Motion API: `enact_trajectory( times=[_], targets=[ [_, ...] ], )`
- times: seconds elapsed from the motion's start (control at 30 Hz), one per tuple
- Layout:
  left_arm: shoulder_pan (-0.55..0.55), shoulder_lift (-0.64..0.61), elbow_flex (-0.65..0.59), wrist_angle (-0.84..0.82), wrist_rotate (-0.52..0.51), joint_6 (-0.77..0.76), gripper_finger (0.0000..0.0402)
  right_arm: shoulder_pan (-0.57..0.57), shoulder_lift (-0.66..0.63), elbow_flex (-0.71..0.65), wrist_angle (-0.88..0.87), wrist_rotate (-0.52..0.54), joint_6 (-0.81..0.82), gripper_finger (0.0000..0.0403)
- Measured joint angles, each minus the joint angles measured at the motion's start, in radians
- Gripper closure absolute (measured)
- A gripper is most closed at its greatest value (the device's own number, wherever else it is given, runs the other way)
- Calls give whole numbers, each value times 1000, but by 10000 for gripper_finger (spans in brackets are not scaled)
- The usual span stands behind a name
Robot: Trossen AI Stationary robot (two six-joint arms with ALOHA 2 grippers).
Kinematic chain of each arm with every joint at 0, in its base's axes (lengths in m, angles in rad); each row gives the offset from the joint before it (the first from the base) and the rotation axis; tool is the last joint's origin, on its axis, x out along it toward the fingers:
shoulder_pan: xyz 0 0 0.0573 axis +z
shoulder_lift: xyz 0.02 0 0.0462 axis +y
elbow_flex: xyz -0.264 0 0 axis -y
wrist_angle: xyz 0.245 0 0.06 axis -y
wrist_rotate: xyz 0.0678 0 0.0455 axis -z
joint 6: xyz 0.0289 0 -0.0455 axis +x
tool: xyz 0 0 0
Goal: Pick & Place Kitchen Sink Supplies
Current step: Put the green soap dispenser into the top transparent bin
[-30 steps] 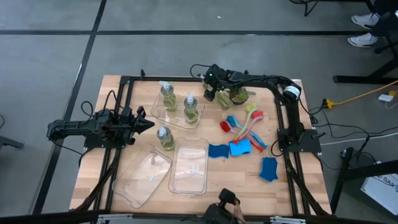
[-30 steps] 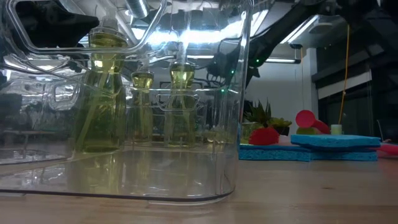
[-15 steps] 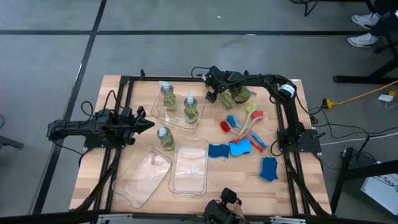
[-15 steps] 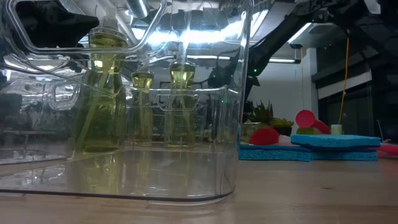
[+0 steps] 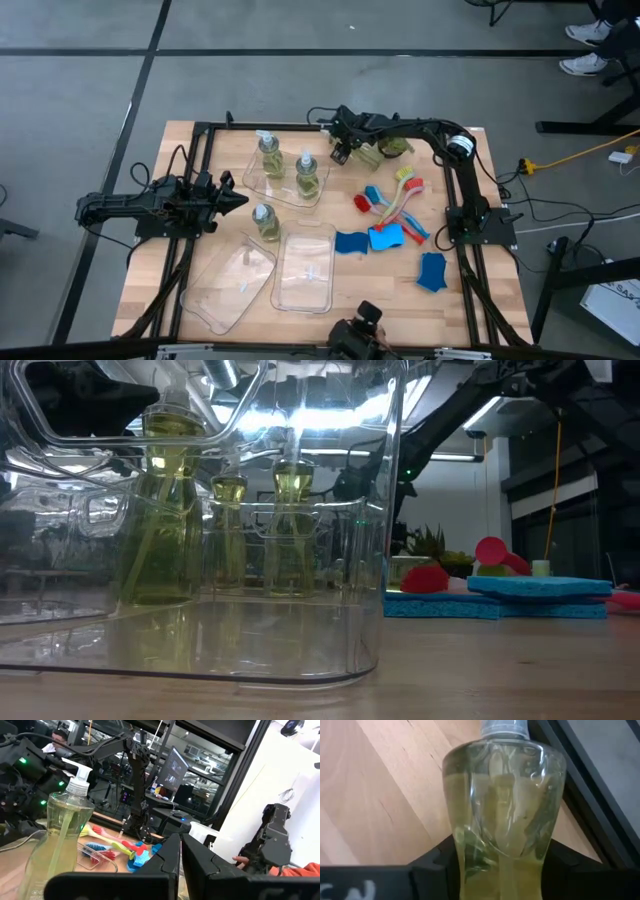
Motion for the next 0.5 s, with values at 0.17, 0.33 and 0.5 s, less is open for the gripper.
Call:
enact_trajectory(
  times=[0.17, 0.33, 0.5],
  targets=[
    [0, 0, 0, 0, 0, 0, 391, 0, -1, 96, -70, 1, 23, 230],
    [0, 0, 0, 0, 0, 0, 391, 0, -2, 236, -198, 1, 36, 230],
    [0, 0, 0, 0, 0, 0, 391, 0, -36, 372, -283, 21, 39, 230]
  ],
)
